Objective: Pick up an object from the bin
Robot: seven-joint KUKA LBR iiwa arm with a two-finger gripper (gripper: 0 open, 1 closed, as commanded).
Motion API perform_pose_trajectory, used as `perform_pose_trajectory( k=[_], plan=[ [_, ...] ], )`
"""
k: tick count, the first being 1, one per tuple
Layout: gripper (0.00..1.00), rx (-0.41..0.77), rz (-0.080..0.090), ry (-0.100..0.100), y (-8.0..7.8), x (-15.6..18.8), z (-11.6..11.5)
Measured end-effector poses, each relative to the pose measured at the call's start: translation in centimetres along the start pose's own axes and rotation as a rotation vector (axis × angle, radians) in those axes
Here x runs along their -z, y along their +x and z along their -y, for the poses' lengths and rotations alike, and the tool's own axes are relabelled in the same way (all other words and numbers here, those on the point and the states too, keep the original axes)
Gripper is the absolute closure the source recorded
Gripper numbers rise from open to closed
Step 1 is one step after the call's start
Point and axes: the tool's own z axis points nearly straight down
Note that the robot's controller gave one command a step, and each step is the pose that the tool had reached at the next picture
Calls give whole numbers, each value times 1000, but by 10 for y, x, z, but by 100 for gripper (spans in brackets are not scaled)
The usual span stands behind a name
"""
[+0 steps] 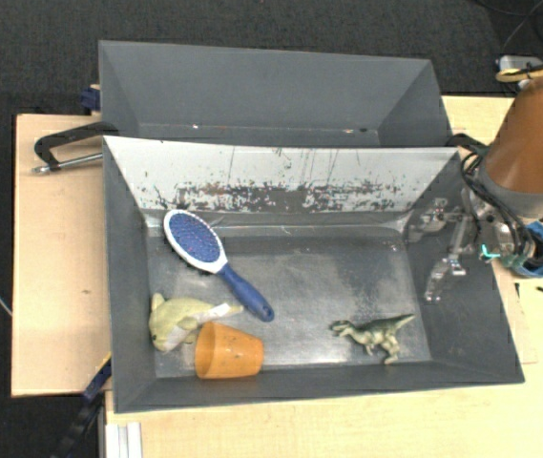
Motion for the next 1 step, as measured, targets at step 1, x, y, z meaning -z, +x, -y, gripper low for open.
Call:
perform_pose_trajectory(
  k=[1],
  plan=[
    [0, -67, 6, 0, 22, 7, 4]
  ],
)
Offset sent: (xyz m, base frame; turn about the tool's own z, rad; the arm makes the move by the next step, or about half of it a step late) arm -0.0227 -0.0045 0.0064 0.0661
